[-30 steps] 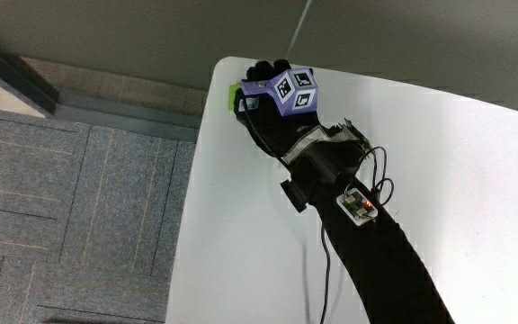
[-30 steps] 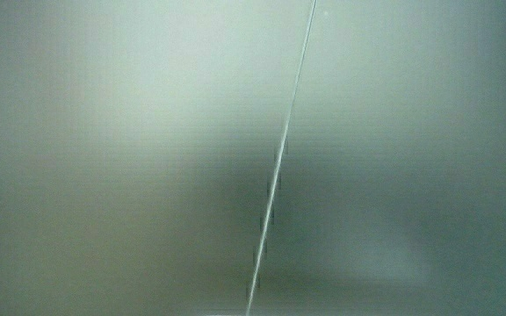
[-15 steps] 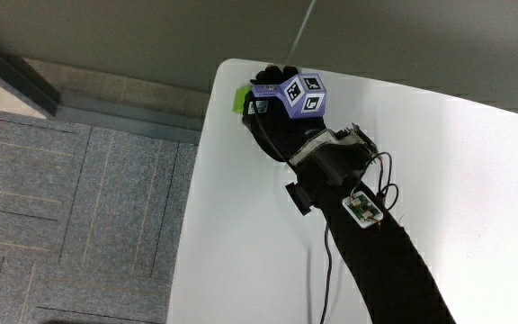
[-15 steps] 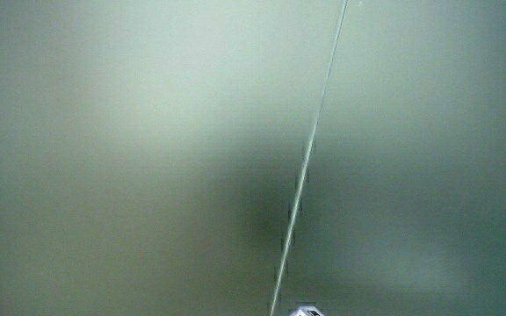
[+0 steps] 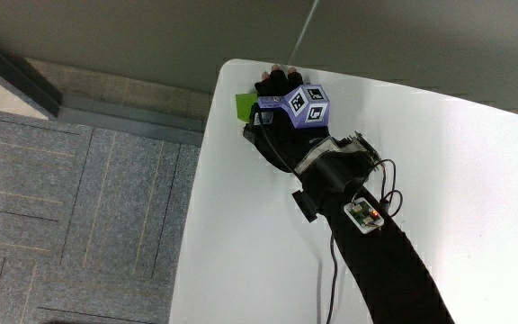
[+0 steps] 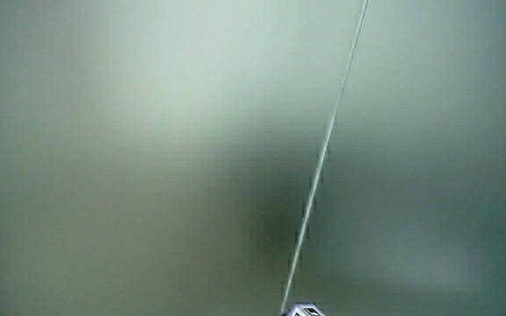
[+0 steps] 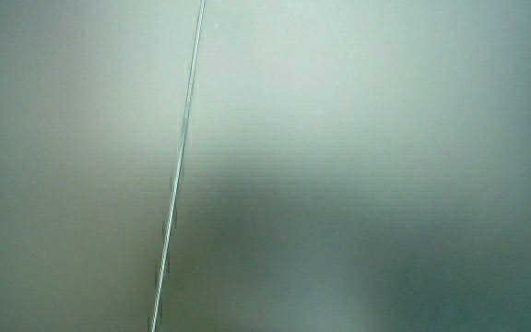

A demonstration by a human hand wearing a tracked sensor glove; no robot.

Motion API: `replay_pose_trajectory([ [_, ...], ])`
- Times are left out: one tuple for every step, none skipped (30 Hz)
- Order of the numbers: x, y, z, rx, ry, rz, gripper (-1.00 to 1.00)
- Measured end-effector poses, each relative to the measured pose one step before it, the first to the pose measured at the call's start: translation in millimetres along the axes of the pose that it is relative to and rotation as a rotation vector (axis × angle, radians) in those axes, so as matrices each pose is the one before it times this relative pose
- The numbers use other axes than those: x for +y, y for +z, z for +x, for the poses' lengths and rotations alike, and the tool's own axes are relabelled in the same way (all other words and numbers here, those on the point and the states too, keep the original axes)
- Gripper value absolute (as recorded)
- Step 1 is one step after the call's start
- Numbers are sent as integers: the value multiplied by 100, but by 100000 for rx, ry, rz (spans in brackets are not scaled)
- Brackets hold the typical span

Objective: Place green brick

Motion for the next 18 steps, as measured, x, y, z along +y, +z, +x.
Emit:
replay_pose_trajectory([
  [98,-327,306,-1793,-880,826,-90],
  [-240,153,-130,-416,1352,29,-93],
  [128,-215,302,-584,-1053,781,-97],
  [-240,338,-159,-18,382,63,-100],
  [-96,143,-51,-550,1180,679,-100],
  [178,-213,287,297,-1519,-617,-100],
  [-62,91,-24,279,373,-582,-100],
  [-54,70,37,194,-350,555,-100],
  [-129,143,-58,480,781,587,-100],
  [97,-284,249,-453,-36,-1165,-100],
  [-242,170,-122,-138,871,1154,-100],
  [225,-461,377,1016,-174,-1522,-100],
  [-315,223,-212,-406,750,764,-100],
  [155,-444,366,-740,-975,-372,-100],
  [-118,-35,102,-310,-213,1557,-100],
  [10,-393,378,723,313,-1183,-100],
  [14,-390,381,723,313,-1183,-100],
  [-690,911,-608,3969,-167,-2082,-100],
])
